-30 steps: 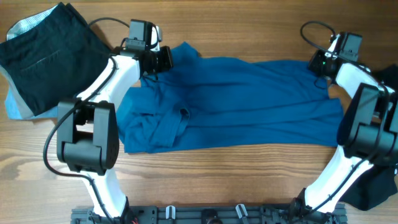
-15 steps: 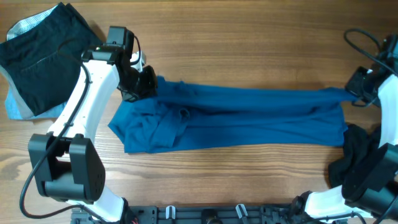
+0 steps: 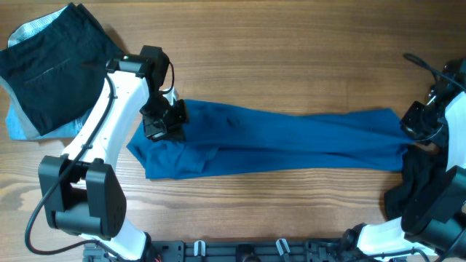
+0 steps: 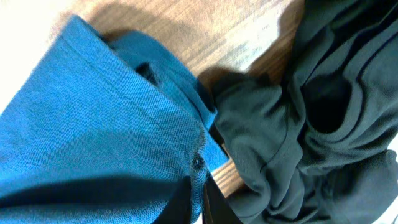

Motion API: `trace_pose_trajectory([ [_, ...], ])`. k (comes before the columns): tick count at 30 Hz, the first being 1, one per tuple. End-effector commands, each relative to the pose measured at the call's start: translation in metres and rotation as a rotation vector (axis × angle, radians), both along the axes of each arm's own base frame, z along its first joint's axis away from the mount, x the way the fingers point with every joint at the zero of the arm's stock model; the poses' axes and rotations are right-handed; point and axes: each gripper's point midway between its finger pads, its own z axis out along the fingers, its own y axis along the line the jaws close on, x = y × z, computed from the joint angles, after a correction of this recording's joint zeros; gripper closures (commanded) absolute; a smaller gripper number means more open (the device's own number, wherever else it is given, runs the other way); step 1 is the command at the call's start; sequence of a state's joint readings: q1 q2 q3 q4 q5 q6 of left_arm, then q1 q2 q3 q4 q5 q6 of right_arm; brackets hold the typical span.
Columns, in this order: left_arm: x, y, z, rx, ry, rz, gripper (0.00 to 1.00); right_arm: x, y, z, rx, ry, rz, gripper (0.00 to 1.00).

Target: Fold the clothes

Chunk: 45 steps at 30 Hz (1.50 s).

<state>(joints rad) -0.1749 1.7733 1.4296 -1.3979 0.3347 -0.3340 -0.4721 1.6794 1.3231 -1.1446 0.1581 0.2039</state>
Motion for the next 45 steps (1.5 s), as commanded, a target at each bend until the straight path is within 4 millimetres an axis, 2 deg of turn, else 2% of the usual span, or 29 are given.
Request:
trace_pose_trajectory([
  [1,-0.002,0.01,0.004,0.052,-0.026,-0.025,0.72,-0.008,-0.007,-0.003,-0.039,0.039,-0.015,0.72],
  [2,-0.003,0.014,0.003,0.075,-0.023,-0.029,0.67,-0.009,-0.01,-0.003,-0.053,0.044,-0.016,0.62],
  [3,-0.003,0.018,0.002,0.098,-0.025,-0.033,0.64,-0.008,-0.01,-0.003,-0.055,0.039,-0.016,0.58],
  [4,-0.002,0.021,0.001,0.117,-0.032,-0.036,0.58,-0.006,-0.011,-0.003,-0.058,0.032,-0.016,0.56],
  [7,0.008,0.02,0.0,0.113,-0.074,-0.03,0.56,-0.002,-0.012,-0.003,-0.061,0.015,-0.016,0.52],
  [10,0.04,0.014,-0.003,0.091,-0.204,-0.022,0.45,0.003,-0.007,-0.008,-0.023,-0.001,-0.012,0.51],
  [11,0.059,0.011,-0.004,0.079,-0.279,-0.017,0.39,0.003,-0.007,-0.01,-0.02,0.004,-0.012,0.5],
  [13,0.078,0.002,-0.005,0.04,-0.344,-0.015,0.39,0.004,-0.007,-0.01,-0.018,0.001,-0.013,0.5],
  [15,0.093,-0.021,-0.017,-0.03,-0.369,-0.04,0.39,0.006,-0.005,-0.01,-0.008,-0.008,-0.009,0.48],
  [17,0.088,-0.034,-0.04,-0.025,-0.312,-0.077,0.41,0.008,-0.004,-0.01,0.002,-0.02,-0.006,0.47],
  [19,0.07,-0.046,-0.07,-0.007,-0.202,-0.121,0.43,0.016,0.006,-0.011,0.06,-0.05,0.074,0.46],
  [21,0.061,-0.052,-0.089,0.008,-0.138,-0.125,0.47,0.018,0.008,-0.012,0.068,-0.058,0.077,0.45],
  [23,0.067,-0.056,-0.089,0.001,-0.164,-0.13,0.42,0.018,0.007,-0.011,0.067,-0.059,0.077,0.42],
  [25,0.072,-0.058,-0.084,-0.007,-0.193,-0.126,0.41,0.018,0.007,-0.011,0.067,-0.06,0.077,0.42],
  [27,0.078,-0.06,-0.069,-0.019,-0.242,-0.129,0.41,0.019,0.007,-0.011,0.066,-0.062,0.076,0.41],
  [29,0.099,-0.067,-0.042,-0.05,-0.365,-0.118,0.39,0.019,0.007,-0.011,0.064,-0.065,0.075,0.41],
  [33,0.109,-0.075,-0.049,-0.059,-0.383,-0.081,0.34,0.019,0.007,-0.011,0.064,-0.065,0.075,0.41],
  [35,0.104,-0.086,-0.068,-0.054,-0.352,-0.111,0.34,0.019,0.007,-0.011,0.064,-0.065,0.075,0.41],
  [36,0.099,-0.089,-0.081,-0.036,-0.326,-0.128,0.36,0.019,0.007,-0.011,0.065,-0.064,0.075,0.41],
  [37,0.097,-0.09,-0.088,-0.025,-0.31,-0.136,0.44,0.019,0.007,-0.011,0.066,-0.062,0.075,0.41],
  [38,0.095,-0.09,-0.09,-0.023,-0.301,-0.138,0.51,0.019,0.007,-0.011,0.066,-0.062,0.075,0.41],
  [39,0.095,-0.089,-0.089,-0.019,-0.302,-0.139,0.64,0.019,0.007,-0.011,0.066,-0.062,0.075,0.4],
  [40,0.096,-0.088,-0.088,-0.016,-0.308,-0.136,0.65,0.019,0.007,-0.011,0.066,-0.062,0.075,0.41],
  [41,0.098,-0.085,-0.087,-0.009,-0.314,-0.135,0.73,0.019,0.007,-0.011,0.066,-0.062,0.075,0.41],
  [42,0.099,-0.084,-0.087,-0.002,-0.316,-0.133,0.87,0.019,0.007,-0.011,0.067,-0.062,0.075,0.4],
  [43,0.099,-0.083,-0.087,-0.002,-0.316,-0.132,0.96,0.019,0.007,-0.011,0.066,-0.062,0.075,0.4],
  [45,0.096,-0.083,-0.077,-0.003,-0.316,-0.133,0.96,0.019,0.007,-0.011,0.066,-0.061,0.074,0.41],
])
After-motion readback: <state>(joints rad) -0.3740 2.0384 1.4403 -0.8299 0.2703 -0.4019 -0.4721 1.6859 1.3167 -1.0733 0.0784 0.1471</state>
